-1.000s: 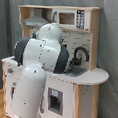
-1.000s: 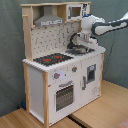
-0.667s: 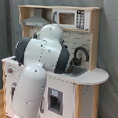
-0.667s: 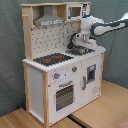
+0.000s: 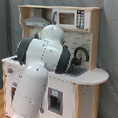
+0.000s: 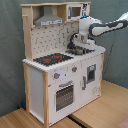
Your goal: Play with the kitchen
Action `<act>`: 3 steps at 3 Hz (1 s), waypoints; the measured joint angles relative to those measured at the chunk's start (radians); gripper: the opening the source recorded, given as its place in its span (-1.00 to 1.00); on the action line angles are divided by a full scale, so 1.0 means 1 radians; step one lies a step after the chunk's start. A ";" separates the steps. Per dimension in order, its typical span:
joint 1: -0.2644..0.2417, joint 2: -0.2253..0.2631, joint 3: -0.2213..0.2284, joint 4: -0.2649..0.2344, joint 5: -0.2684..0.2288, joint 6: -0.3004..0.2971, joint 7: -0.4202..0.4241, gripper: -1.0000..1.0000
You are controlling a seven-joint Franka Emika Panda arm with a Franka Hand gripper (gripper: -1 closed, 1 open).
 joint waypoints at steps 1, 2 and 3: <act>0.075 0.003 -0.070 0.015 0.000 0.000 -0.001 -1.00; 0.151 0.008 -0.141 0.035 0.000 0.000 -0.001 -1.00; 0.234 0.017 -0.215 0.066 0.000 -0.005 -0.001 -1.00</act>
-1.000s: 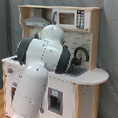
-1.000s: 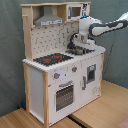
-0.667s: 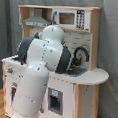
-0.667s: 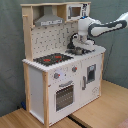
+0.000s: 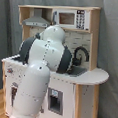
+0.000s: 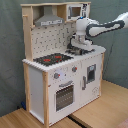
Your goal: Play with the kitchen
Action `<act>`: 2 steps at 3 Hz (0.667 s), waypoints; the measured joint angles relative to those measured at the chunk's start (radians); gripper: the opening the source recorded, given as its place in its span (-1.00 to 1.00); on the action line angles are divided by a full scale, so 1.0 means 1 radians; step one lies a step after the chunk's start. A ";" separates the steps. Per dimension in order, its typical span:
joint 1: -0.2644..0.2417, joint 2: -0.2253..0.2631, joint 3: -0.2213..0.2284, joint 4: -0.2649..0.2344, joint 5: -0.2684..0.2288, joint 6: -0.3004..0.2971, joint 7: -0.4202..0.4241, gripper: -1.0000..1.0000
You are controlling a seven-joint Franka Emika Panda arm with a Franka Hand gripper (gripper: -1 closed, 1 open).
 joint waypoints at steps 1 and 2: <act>0.072 0.010 -0.046 0.047 0.000 -0.040 0.007 -1.00; 0.086 0.013 -0.046 0.064 0.000 -0.063 0.012 -1.00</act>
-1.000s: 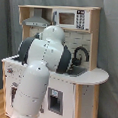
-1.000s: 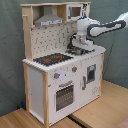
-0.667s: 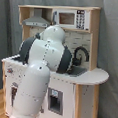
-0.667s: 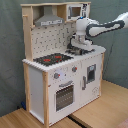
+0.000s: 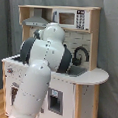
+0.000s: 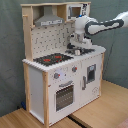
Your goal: Play with the kitchen
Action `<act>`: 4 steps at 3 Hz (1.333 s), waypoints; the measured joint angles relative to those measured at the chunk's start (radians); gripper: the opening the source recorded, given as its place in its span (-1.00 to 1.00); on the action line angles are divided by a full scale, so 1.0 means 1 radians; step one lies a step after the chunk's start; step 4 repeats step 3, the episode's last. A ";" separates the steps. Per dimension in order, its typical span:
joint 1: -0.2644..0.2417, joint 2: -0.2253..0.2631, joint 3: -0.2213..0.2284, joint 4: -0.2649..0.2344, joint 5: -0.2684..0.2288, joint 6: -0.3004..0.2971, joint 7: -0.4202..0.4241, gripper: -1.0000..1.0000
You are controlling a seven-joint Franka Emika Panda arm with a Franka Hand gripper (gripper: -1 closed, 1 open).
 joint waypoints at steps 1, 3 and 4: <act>0.003 0.000 0.000 0.004 0.000 -0.007 0.001 1.00; 0.074 -0.002 0.020 0.104 0.000 -0.119 0.031 1.00; 0.074 -0.002 0.020 0.104 0.000 -0.119 0.031 1.00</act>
